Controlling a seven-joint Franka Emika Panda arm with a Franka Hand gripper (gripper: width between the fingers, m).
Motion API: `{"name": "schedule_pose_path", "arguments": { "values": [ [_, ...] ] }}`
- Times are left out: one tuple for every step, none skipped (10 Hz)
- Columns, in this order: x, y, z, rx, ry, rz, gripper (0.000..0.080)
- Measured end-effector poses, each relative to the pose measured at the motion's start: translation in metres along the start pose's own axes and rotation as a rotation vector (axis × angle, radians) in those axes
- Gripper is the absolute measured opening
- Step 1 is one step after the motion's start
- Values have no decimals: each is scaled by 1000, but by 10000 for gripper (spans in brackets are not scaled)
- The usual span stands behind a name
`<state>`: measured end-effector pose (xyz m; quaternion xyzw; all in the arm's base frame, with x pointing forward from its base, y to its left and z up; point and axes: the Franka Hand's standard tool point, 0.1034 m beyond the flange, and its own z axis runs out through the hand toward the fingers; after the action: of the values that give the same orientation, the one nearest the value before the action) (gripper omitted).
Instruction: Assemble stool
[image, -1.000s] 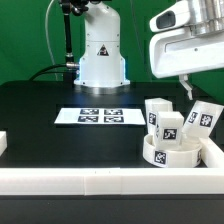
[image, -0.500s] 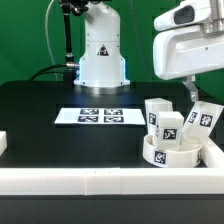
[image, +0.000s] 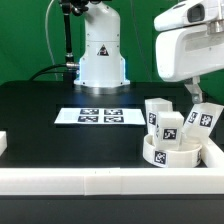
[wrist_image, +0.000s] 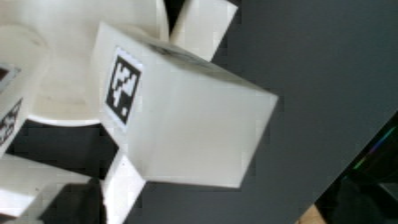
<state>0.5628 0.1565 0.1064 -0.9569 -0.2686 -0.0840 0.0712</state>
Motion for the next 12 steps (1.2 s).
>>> {"name": "schedule_pose_path", "arguments": {
  "values": [
    [1, -1, 1, -19, -2, -157, 649],
    [1, -2, 3, -32, -9, -275, 649],
    [1, -2, 4, -41, -17, -390, 649],
    [1, -1, 5, -49, -25, -485, 649],
    [0, 0, 6, -47, -39, -528, 649],
    [0, 1, 7, -47, -42, -586, 649],
    [0, 1, 7, -46, -44, -630, 649],
    [0, 2, 7, -45, -46, -694, 649],
    [-1, 3, 7, -48, -52, -805, 649],
    [-1, 3, 8, -55, -60, -916, 649],
    [-2, 5, 10, -59, -66, -996, 649],
    [-4, 9, 11, -61, -71, -1070, 649]
  ]
}}
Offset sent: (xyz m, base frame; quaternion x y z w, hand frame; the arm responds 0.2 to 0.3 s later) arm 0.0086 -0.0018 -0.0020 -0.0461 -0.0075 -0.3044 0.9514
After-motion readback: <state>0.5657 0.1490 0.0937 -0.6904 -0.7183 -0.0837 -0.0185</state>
